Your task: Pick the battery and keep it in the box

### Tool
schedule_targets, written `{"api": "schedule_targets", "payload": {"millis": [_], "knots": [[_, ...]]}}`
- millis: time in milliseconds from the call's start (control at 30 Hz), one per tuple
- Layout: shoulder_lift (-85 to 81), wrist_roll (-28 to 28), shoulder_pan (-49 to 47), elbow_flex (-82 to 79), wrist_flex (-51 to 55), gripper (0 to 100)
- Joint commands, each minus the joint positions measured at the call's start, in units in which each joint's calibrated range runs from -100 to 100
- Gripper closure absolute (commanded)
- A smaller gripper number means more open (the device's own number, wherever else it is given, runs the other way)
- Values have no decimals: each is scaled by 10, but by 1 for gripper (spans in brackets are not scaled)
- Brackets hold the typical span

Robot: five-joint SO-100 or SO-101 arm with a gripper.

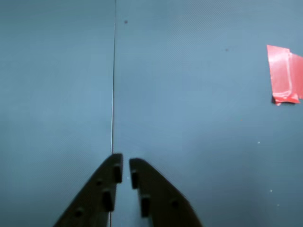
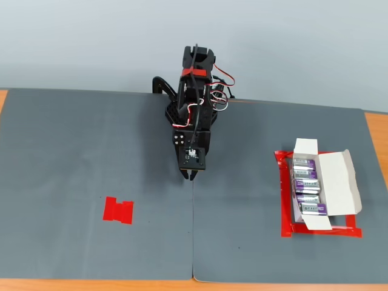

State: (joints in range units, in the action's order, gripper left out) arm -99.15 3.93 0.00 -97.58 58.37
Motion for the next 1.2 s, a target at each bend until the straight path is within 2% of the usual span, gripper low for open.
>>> {"api": "schedule_targets", "payload": {"millis": [0,200,433,1167], "knots": [[-4,1,2,-1,7,98],[-5,2,-21,32,112,98],[-5,1,-14,44,164,98],[-3,3,-15,50,165,98]]}}
